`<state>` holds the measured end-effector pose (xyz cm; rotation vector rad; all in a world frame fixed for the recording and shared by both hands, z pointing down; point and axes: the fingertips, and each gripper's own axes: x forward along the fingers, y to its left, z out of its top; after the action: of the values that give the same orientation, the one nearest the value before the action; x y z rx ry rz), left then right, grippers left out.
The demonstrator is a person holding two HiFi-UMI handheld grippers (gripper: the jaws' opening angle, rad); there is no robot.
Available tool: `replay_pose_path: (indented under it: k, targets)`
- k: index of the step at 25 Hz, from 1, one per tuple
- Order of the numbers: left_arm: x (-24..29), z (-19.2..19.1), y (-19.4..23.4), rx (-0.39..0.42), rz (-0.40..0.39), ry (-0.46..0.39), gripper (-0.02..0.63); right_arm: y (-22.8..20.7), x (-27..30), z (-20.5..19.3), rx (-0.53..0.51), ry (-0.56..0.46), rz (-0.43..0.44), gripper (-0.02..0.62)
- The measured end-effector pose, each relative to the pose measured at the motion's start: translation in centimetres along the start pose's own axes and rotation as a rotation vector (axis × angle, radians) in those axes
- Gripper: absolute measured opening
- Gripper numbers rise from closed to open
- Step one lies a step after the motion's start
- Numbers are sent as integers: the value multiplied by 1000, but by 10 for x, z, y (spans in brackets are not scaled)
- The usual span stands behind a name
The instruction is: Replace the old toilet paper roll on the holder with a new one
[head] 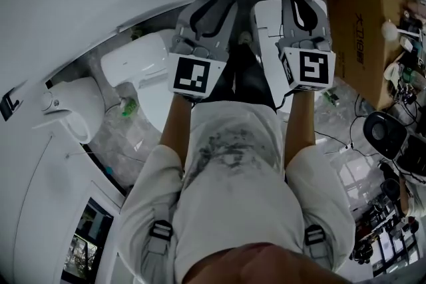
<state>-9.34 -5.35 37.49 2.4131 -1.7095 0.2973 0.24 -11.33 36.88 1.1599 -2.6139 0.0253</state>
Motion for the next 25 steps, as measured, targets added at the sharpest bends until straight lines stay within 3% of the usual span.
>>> replay_pose_path:
  k: [25]
  targets:
    - [33,4,-10,10,-21,-47,121,-9,32,-4,73,-42,120,2]
